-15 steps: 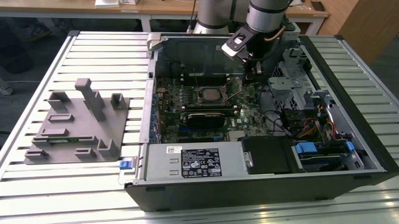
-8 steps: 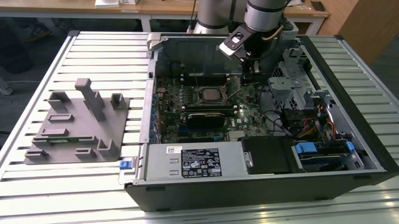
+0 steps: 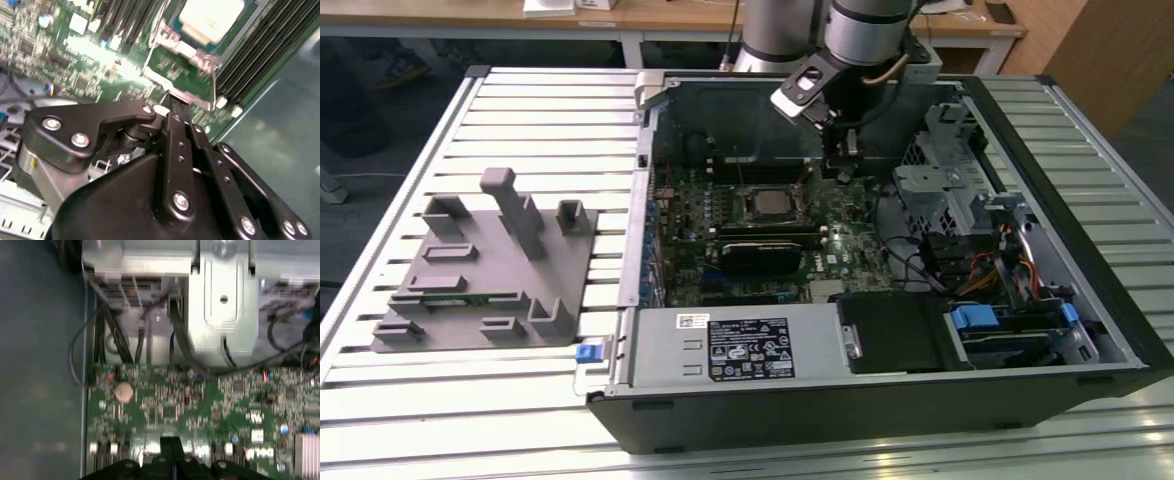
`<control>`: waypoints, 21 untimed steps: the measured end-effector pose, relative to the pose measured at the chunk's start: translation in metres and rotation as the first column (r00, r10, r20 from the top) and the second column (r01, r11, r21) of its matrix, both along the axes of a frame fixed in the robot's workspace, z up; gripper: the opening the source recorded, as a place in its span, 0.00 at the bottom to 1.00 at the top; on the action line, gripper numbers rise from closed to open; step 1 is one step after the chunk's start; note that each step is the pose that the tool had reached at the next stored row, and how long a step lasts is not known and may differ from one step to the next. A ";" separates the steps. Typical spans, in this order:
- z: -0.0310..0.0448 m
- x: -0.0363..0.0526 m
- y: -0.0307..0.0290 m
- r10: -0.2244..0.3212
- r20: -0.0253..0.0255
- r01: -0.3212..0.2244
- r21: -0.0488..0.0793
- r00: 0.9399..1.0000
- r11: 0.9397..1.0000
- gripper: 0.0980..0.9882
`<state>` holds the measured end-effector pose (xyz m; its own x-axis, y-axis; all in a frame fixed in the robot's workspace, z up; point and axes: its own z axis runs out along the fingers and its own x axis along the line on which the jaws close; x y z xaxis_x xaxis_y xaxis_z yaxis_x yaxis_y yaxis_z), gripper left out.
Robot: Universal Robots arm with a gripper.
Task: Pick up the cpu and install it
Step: 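Close the cpu cover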
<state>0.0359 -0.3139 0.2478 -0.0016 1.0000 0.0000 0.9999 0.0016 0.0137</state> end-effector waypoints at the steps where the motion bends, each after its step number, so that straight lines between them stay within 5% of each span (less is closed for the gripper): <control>1: -0.0001 -0.0038 0.0000 0.000 0.000 0.000 0.000 1.000 1.000 0.01; 7: -0.0010 -0.0236 0.0000 0.000 0.000 0.000 0.000 1.000 1.000 0.01; 13: -0.0049 -0.0296 0.0000 0.000 0.000 0.000 0.000 1.000 1.000 0.01; 21: -0.0071 -0.0508 -0.0012 0.000 -0.001 0.000 0.000 1.000 1.000 0.01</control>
